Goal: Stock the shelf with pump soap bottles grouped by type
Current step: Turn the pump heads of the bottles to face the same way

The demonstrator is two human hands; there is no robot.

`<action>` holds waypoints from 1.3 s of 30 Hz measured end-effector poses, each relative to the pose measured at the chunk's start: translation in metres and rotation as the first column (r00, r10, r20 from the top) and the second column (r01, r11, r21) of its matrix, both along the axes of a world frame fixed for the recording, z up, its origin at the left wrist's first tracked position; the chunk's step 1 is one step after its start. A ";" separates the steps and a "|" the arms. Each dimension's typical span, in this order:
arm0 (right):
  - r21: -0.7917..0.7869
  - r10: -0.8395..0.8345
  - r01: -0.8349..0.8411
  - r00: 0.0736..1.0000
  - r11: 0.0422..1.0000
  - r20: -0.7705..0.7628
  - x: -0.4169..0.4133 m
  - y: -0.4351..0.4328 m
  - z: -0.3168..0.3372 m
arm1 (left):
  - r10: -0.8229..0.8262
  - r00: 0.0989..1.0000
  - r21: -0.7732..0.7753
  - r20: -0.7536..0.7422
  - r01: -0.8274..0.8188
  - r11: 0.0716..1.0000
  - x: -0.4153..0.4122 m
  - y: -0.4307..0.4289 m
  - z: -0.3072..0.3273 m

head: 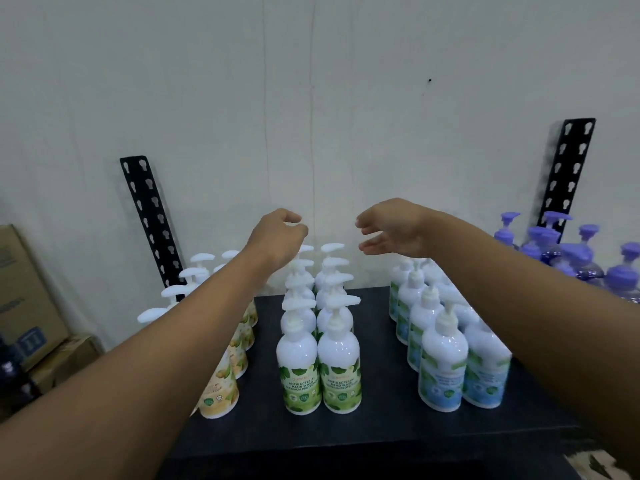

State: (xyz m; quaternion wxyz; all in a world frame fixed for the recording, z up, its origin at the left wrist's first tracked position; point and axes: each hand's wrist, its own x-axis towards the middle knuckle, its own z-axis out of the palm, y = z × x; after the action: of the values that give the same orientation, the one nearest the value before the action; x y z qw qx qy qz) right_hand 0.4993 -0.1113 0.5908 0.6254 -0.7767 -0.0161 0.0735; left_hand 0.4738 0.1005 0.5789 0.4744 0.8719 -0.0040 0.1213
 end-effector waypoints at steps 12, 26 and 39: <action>-0.087 -0.130 0.162 0.947 0.983 0.295 -0.161 -0.100 0.019 | -0.161 0.964 -0.107 0.212 0.186 0.977 -0.141 -0.088 0.010; -0.086 -0.247 0.263 0.955 0.961 0.165 -0.161 -0.137 -0.080 | -0.218 0.975 -0.098 -0.045 0.213 0.972 -0.116 -0.152 -0.073; -0.200 0.089 -0.081 0.996 0.976 0.031 -0.135 -0.160 -0.059 | -0.336 0.931 -0.205 -0.146 0.303 0.930 -0.096 -0.159 -0.073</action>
State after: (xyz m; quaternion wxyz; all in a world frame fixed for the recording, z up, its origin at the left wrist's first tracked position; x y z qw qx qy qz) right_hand 0.3645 -0.2709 0.5320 0.5405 -0.8352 -0.0542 0.0859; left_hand 0.3782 -0.0589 0.5057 0.5627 0.8206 -0.0929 -0.0364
